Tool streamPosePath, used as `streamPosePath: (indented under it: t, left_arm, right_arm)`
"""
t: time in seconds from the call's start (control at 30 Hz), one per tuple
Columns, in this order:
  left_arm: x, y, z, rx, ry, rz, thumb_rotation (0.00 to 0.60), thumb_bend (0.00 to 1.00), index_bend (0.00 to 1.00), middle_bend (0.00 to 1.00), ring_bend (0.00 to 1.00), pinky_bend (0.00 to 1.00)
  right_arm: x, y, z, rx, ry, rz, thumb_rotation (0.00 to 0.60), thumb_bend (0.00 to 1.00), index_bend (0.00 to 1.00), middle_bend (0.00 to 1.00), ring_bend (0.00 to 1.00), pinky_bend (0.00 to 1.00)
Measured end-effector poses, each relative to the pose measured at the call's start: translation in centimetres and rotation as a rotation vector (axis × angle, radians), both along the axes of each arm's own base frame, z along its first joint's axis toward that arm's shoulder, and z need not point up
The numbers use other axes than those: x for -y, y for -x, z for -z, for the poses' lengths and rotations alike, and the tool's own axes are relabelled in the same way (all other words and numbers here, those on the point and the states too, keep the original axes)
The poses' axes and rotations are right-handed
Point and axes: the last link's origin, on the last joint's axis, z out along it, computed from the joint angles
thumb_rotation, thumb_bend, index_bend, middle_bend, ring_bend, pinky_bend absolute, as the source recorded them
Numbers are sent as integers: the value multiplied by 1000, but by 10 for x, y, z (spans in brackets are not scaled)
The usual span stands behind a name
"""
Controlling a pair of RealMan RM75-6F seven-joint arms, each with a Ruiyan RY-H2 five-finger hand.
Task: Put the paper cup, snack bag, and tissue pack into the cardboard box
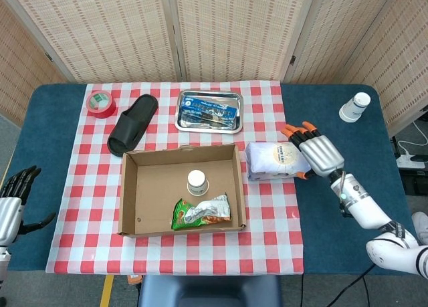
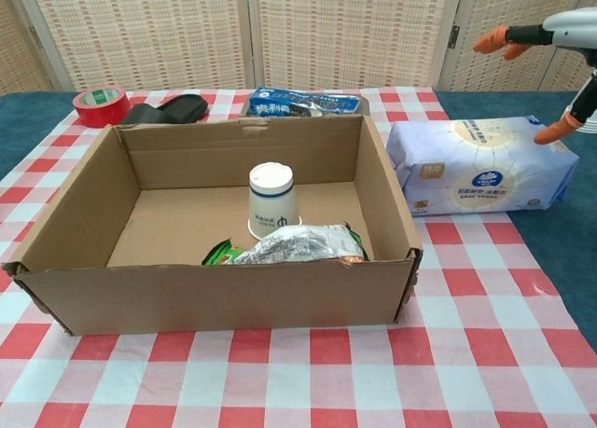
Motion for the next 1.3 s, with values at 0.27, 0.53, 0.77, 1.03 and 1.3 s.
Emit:
streamPosePath:
  t: [0.27, 0.53, 0.77, 1.03, 1.3]
  left_arm:
    - [0, 1, -1, 2, 1, 0, 600, 182, 0, 0, 0, 82]
    - [2, 4, -1, 0, -1, -7, 600, 182, 0, 0, 0, 81]
    - [2, 5, -1, 0, 1, -8, 600, 182, 0, 0, 0, 82]
    - [2, 7, -2, 2, 0, -14, 600, 181, 0, 0, 0, 82]
    - [2, 10, -3, 3, 2, -19, 600, 181, 0, 0, 0, 82]
  right_arm:
    - [14, 12, 17, -8, -21, 58, 600, 0, 0, 0, 0, 0]
    - [22, 20, 34, -12, -49, 93, 600, 0, 0, 0, 0, 0]
    - [32, 26, 50, -44, -84, 128, 600, 0, 0, 0, 0, 0]
    - [38, 29, 70, -60, -96, 149, 600, 0, 189, 104, 37, 130]
    - [39, 31, 73, -47, -6, 98, 600, 12, 728, 435, 438, 621]
